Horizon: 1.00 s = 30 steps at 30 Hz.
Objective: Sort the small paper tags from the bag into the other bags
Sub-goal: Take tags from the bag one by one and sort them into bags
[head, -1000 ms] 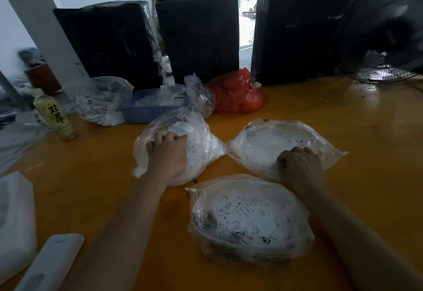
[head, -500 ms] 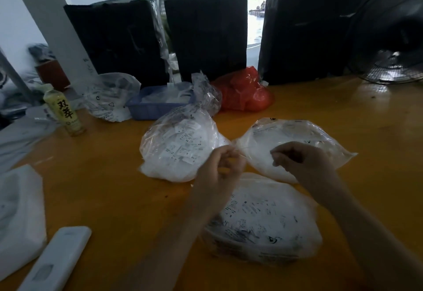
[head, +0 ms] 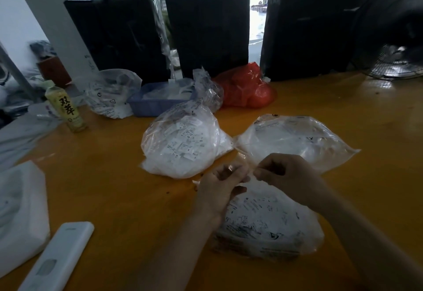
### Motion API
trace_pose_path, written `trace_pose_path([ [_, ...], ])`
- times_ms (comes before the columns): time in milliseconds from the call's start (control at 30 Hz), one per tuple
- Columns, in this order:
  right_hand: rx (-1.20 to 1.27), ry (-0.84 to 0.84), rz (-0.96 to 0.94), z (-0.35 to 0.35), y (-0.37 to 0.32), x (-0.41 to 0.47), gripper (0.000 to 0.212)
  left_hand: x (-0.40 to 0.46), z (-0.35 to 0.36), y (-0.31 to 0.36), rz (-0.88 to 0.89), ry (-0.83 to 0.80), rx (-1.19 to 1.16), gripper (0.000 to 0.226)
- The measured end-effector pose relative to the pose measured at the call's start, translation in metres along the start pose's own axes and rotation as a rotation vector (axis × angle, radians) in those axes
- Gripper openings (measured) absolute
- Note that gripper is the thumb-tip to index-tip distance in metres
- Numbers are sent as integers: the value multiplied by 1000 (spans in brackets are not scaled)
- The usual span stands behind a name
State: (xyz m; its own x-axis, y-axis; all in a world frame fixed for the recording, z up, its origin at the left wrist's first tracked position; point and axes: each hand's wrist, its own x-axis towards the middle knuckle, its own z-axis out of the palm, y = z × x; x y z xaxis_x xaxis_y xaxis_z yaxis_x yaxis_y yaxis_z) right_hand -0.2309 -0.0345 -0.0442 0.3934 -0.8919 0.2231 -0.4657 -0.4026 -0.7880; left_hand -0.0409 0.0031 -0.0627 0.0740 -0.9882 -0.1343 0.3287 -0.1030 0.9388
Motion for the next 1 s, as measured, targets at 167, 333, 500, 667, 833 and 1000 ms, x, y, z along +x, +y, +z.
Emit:
trace_pose_path([
  [167, -86, -63, -39, 1, 0, 2, 17, 0, 1, -1, 25, -9, -153, 6],
  [333, -355, -282, -125, -3, 8, 1, 10, 1, -8, 6, -31, -42, -248, 19],
  [500, -516, -425, -180, 5, 13, -1, 33, 0, -17, 2, -65, -63, -120, 5],
  [667, -736, -415, -232, 24, 14, -2, 66, 6, -24, -3, -37, -67, -175, 29],
  [833, -577, -393, -205, 26, 15, 0, 24, 7, -26, -7, -13, -66, -215, 40],
  [1000, -540, -356, -138, 25, 15, 0, 36, 7, -25, -6, -22, -38, -201, 17],
])
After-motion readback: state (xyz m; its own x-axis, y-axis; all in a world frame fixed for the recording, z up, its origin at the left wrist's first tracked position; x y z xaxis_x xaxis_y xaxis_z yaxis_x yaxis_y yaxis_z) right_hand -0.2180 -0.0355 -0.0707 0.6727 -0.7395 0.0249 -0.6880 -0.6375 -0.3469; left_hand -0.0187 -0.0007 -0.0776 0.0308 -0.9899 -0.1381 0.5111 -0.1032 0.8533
